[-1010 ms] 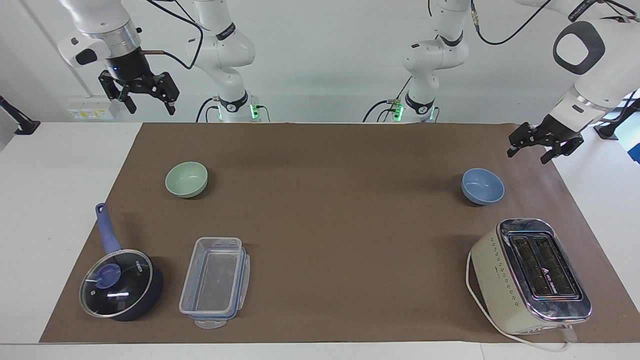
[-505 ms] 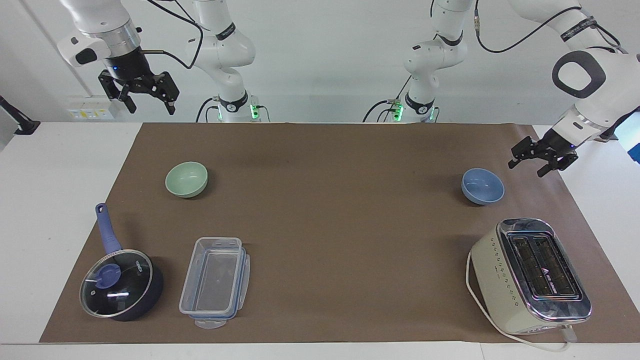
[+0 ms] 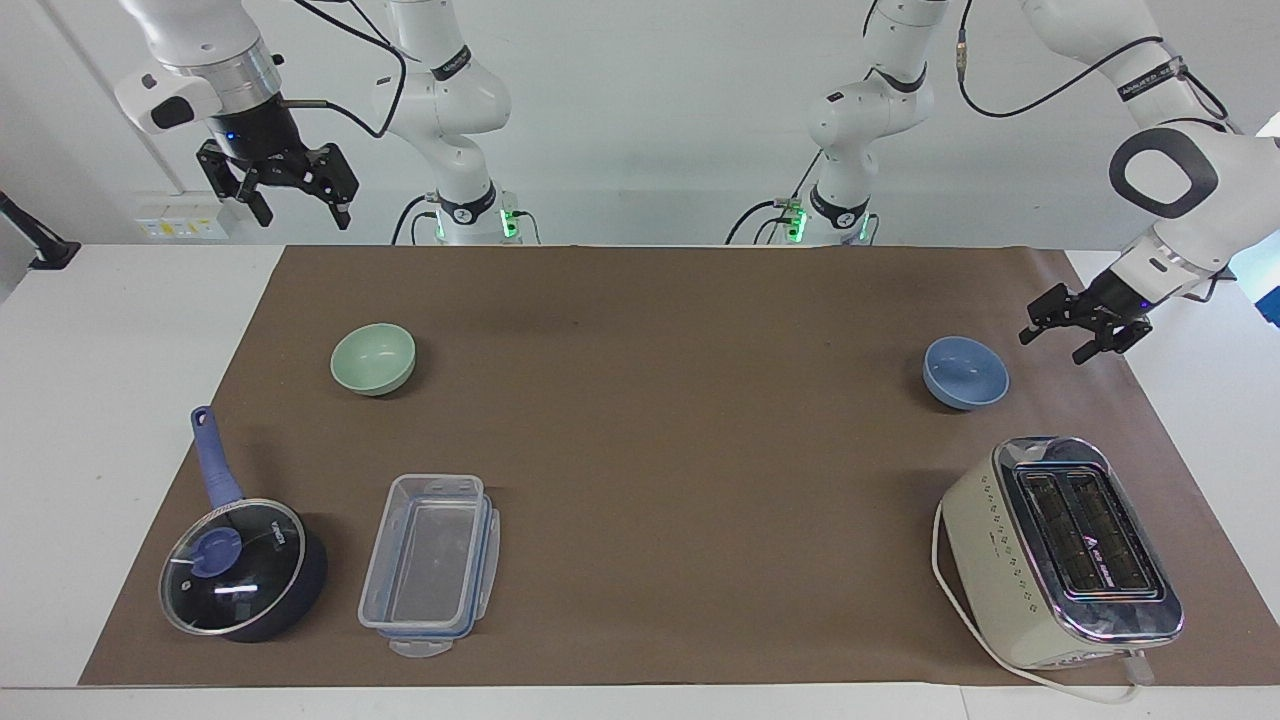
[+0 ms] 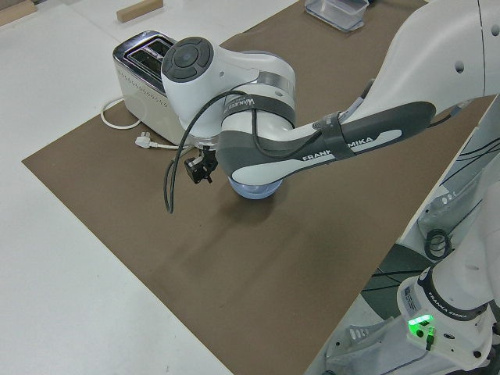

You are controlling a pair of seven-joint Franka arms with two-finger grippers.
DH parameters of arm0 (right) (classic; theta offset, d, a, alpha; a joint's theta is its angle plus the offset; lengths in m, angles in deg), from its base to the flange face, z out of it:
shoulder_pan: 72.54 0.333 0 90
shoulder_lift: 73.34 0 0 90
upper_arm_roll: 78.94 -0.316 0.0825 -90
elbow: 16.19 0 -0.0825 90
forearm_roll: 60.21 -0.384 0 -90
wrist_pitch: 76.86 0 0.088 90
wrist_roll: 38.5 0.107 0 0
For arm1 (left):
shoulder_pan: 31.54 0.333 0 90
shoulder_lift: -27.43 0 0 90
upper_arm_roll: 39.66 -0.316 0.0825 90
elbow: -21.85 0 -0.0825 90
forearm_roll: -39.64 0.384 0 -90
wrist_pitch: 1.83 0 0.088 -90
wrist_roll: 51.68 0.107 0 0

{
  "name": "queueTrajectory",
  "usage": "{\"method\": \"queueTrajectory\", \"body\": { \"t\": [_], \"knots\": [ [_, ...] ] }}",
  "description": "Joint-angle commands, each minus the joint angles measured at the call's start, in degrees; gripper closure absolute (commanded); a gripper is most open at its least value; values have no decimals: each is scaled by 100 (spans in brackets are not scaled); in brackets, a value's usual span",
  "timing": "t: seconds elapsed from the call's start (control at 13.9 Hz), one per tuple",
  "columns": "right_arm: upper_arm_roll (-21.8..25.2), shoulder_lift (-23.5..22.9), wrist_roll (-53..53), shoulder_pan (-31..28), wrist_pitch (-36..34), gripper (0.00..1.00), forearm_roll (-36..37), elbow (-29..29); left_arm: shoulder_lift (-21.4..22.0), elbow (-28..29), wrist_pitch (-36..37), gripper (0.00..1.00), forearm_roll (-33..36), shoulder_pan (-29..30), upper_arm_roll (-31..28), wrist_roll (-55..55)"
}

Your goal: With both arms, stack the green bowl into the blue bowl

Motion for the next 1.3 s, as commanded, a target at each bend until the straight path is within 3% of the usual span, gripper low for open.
{"method": "queueTrajectory", "body": {
  "t": [0.0, 0.43, 0.65, 0.87, 1.01, 1.08, 1.23],
  "knots": [
    [24, 120, -251, -69, 178, 0, -48, -252, 47, 339, -253, 0, -181, 103, 63, 246],
    [50, 58, -269, -201, 853, 0, -57, -919, -111, 410, -482, 0, -181, 120, 63, 290],
    [50, -143, -759, -332, 1327, 0, -57, -1393, -155, 550, -656, 2, -312, 50, 63, 282],
    [42, -293, -919, -368, 2048, 0, -57, -1938, -129, 761, -842, 17, -339, -3, 63, 255],
    [42, -512, -1059, -385, 2443, 0, -92, -2202, -129, 780, -913, 32, -400, -12, 63, 159],
    [42, -583, -1181, -394, 2672, 0, -92, -2360, -129, 780, -921, 41, -409, -20, 63, 72],
    [42, -697, -1576, -587, 3216, 0, -109, -2738, -146, 780, -1053, 66, -418, -90, 63, -26]
  ]
}}
